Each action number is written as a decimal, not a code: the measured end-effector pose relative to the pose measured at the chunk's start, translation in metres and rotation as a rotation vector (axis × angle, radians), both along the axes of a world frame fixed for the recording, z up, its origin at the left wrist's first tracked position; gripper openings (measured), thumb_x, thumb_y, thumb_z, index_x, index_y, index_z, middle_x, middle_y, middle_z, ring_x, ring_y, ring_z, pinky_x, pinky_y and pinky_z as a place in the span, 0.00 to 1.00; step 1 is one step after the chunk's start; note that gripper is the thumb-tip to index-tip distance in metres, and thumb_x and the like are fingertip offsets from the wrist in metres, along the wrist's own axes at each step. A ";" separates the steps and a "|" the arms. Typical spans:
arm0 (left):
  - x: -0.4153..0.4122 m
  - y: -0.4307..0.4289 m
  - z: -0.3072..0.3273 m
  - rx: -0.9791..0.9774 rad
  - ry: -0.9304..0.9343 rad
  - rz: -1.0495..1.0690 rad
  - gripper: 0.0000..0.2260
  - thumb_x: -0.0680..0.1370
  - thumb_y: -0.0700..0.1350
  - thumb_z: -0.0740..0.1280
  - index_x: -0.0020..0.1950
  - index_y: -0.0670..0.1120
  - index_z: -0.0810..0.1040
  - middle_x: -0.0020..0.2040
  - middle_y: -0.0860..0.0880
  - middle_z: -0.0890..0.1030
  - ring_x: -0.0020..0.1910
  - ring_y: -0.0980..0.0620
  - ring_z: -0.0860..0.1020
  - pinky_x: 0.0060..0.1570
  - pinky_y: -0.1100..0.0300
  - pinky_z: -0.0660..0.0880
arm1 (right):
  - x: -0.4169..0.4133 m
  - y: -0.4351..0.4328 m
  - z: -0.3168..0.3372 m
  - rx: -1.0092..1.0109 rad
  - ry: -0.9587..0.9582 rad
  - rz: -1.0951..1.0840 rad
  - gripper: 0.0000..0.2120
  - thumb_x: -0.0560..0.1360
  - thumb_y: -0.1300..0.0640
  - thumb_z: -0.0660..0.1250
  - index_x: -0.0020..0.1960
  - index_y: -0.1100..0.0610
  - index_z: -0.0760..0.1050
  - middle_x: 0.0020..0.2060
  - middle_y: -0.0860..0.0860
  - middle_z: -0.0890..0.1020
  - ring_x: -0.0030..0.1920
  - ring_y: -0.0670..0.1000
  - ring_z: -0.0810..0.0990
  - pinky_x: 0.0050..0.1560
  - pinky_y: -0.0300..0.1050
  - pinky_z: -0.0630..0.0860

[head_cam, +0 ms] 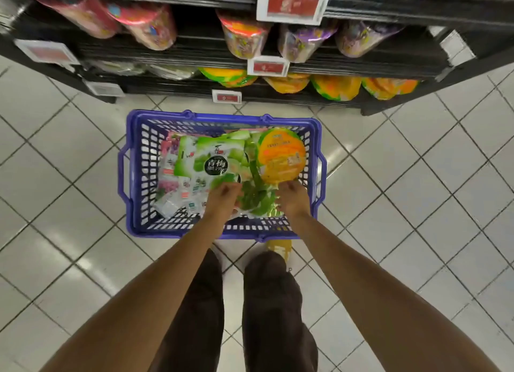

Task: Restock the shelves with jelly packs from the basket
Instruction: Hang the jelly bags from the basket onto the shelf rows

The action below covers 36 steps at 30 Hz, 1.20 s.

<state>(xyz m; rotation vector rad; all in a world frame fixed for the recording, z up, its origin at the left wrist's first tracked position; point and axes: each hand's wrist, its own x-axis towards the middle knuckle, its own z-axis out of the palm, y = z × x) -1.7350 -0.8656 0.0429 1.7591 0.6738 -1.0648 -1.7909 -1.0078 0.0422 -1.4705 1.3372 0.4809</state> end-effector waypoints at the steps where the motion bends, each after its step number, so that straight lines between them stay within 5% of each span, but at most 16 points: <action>1: 0.002 -0.006 -0.011 -0.009 -0.020 -0.022 0.05 0.81 0.42 0.63 0.52 0.46 0.78 0.40 0.52 0.80 0.33 0.55 0.77 0.30 0.65 0.73 | 0.003 -0.005 -0.011 0.010 0.025 -0.054 0.11 0.81 0.55 0.59 0.54 0.62 0.75 0.52 0.64 0.81 0.51 0.64 0.81 0.55 0.62 0.78; 4: 0.009 -0.029 -0.040 -0.050 -0.053 -0.001 0.07 0.80 0.42 0.65 0.56 0.45 0.80 0.41 0.52 0.81 0.38 0.54 0.79 0.37 0.61 0.77 | 0.012 -0.021 -0.041 0.150 0.055 -0.270 0.13 0.82 0.49 0.61 0.55 0.60 0.73 0.48 0.59 0.81 0.49 0.62 0.83 0.52 0.59 0.81; 9: 0.024 -0.071 -0.070 -0.104 0.036 0.112 0.03 0.78 0.47 0.69 0.49 0.49 0.78 0.49 0.50 0.81 0.46 0.52 0.80 0.45 0.60 0.79 | 0.024 -0.037 -0.068 0.245 0.019 -0.435 0.10 0.82 0.52 0.61 0.58 0.57 0.71 0.58 0.60 0.80 0.44 0.56 0.83 0.40 0.48 0.81; 14: 0.023 -0.079 -0.087 -0.020 -0.001 0.161 0.07 0.76 0.43 0.71 0.40 0.50 0.76 0.39 0.51 0.80 0.38 0.54 0.80 0.46 0.59 0.80 | 0.011 -0.042 -0.073 0.431 -0.179 -0.549 0.20 0.84 0.61 0.55 0.76 0.58 0.60 0.72 0.60 0.68 0.70 0.62 0.70 0.59 0.50 0.76; 19: 0.006 -0.066 -0.080 0.036 0.028 0.204 0.09 0.75 0.37 0.71 0.38 0.47 0.75 0.39 0.50 0.80 0.40 0.52 0.80 0.45 0.59 0.79 | 0.006 -0.044 -0.061 0.470 -0.109 -0.590 0.22 0.82 0.63 0.58 0.76 0.54 0.63 0.71 0.60 0.71 0.68 0.64 0.73 0.60 0.55 0.76; 22: -0.006 -0.059 -0.071 0.033 0.059 0.227 0.09 0.75 0.35 0.69 0.37 0.44 0.75 0.38 0.48 0.80 0.39 0.52 0.81 0.38 0.63 0.79 | 0.005 -0.043 -0.054 0.454 -0.029 -0.438 0.22 0.82 0.62 0.60 0.75 0.54 0.63 0.69 0.59 0.73 0.66 0.61 0.76 0.47 0.47 0.80; 24: -0.009 -0.058 -0.068 0.021 0.057 0.219 0.10 0.76 0.35 0.69 0.37 0.44 0.74 0.37 0.48 0.80 0.40 0.51 0.81 0.46 0.56 0.81 | 0.007 -0.044 -0.054 0.411 0.024 -0.390 0.20 0.81 0.59 0.62 0.73 0.54 0.66 0.65 0.59 0.76 0.60 0.60 0.80 0.42 0.46 0.81; 28: 0.003 -0.058 -0.074 0.001 -0.079 0.119 0.07 0.77 0.43 0.70 0.43 0.49 0.72 0.49 0.44 0.80 0.54 0.43 0.80 0.59 0.44 0.77 | 0.011 -0.052 -0.064 0.369 0.048 -0.212 0.20 0.80 0.53 0.65 0.70 0.57 0.68 0.56 0.57 0.80 0.49 0.56 0.83 0.40 0.46 0.83; 32: 0.020 -0.062 -0.083 -0.058 -0.213 0.020 0.19 0.76 0.49 0.71 0.65 0.46 0.73 0.48 0.58 0.78 0.48 0.56 0.79 0.40 0.67 0.78 | 0.016 -0.055 -0.075 0.385 0.011 -0.190 0.29 0.77 0.45 0.68 0.73 0.49 0.60 0.65 0.57 0.74 0.56 0.61 0.80 0.39 0.54 0.84; 36: 0.027 -0.065 -0.101 -0.106 -0.300 -0.075 0.25 0.74 0.51 0.73 0.68 0.47 0.71 0.59 0.48 0.80 0.57 0.46 0.80 0.55 0.48 0.80 | 0.026 -0.054 -0.094 0.285 -0.166 -0.061 0.32 0.75 0.43 0.69 0.74 0.45 0.58 0.67 0.55 0.73 0.58 0.60 0.80 0.40 0.58 0.84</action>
